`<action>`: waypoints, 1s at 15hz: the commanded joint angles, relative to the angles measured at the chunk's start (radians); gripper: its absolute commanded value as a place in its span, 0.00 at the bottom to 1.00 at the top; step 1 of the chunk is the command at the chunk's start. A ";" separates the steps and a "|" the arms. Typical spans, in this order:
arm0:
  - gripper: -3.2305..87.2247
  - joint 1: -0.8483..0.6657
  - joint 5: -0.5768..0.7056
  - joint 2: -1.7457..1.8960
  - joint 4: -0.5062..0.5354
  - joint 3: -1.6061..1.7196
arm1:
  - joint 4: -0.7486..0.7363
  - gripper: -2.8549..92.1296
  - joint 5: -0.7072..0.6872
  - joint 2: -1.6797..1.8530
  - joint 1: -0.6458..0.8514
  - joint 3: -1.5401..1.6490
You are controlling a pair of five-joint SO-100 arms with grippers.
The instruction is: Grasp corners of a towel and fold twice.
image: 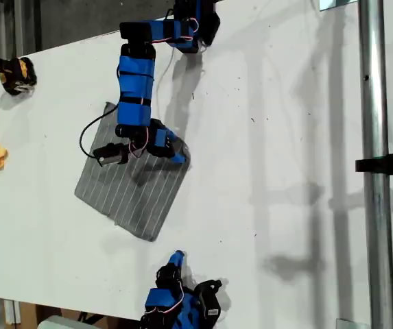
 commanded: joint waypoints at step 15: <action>0.01 -0.011 0.003 0.002 0.003 -0.005 | -0.123 0.29 0.075 -0.178 0.043 -0.023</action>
